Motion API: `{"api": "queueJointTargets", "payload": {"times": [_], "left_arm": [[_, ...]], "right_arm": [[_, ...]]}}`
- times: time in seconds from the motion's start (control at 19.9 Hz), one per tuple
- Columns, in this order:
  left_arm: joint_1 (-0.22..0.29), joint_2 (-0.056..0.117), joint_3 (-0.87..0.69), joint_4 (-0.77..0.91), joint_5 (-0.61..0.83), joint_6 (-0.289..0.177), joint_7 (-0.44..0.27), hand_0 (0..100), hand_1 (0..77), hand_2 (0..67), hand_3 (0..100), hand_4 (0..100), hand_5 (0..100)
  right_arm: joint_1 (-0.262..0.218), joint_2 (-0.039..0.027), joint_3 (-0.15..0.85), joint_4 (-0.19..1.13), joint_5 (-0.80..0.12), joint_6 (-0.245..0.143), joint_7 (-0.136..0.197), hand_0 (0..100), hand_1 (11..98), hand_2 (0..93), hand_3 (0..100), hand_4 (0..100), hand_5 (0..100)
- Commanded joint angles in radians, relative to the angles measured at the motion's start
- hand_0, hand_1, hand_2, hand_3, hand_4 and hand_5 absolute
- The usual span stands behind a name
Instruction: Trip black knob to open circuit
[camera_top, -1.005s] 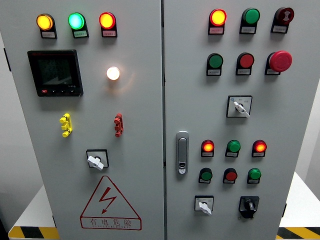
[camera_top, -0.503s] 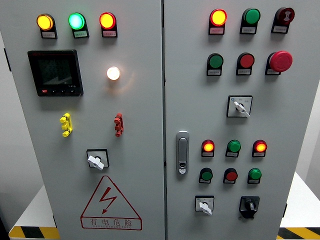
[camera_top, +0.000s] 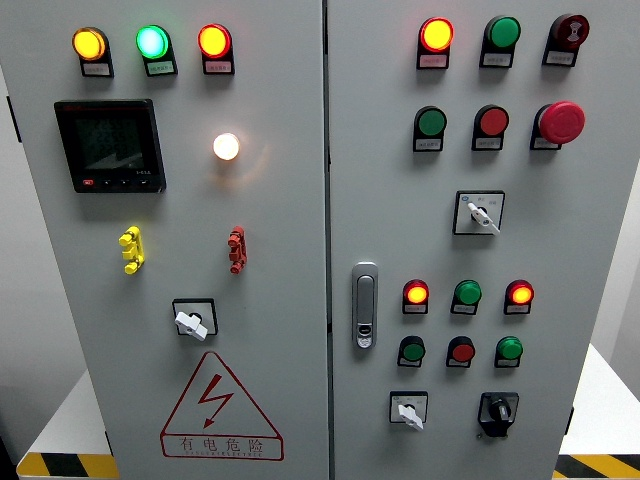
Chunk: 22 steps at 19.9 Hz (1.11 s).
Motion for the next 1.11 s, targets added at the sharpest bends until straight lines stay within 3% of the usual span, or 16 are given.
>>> {"api": "queueJointTargets", "payload": {"times": [0.0, 0.2, 0.3, 0.45, 0.8, 1.06], "left_arm": [[0.0, 0.0, 0.0, 0.0, 0.0, 0.0, 0.0, 0, 3.0, 13.0, 21, 6, 1], [0.0, 0.0, 0.0, 0.0, 0.0, 0.0, 0.0, 0, 2.9, 13.0, 21, 7, 1], [0.0, 0.0, 0.0, 0.0, 0.0, 0.0, 0.0, 0, 3.0, 13.0, 21, 7, 1], [0.0, 0.0, 0.0, 0.0, 0.0, 0.0, 0.0, 0, 3.0, 13.0, 21, 7, 1], [0.0, 0.0, 0.0, 0.0, 0.0, 0.0, 0.0, 0, 3.0, 13.0, 21, 7, 1], [0.0, 0.0, 0.0, 0.0, 0.0, 0.0, 0.0, 0, 3.0, 13.0, 21, 7, 1]], "right_arm": [[-0.006, 0.001, -0.018, 0.09, 0.018, -0.039, -0.022, 92, 44.3, 0.0, 47, 54, 63], [0.0, 0.0025, -0.043, 0.179, 0.026, -0.071, -0.053, 94, 44.5, 0.0, 63, 77, 82], [0.012, 0.004, -0.06, 0.197, 0.028, -0.101, -0.056, 95, 45.6, 0.0, 78, 89, 100], [0.034, 0.0056, -0.067, 0.205, 0.028, -0.12, -0.076, 98, 48.9, 0.0, 87, 96, 100], [0.103, 0.0148, -0.07, 0.225, 0.101, -0.12, -0.154, 100, 51.2, 0.0, 89, 99, 100], [0.161, 0.0163, -0.069, 0.226, 0.118, -0.121, -0.226, 100, 51.1, 0.0, 88, 99, 100]]}}
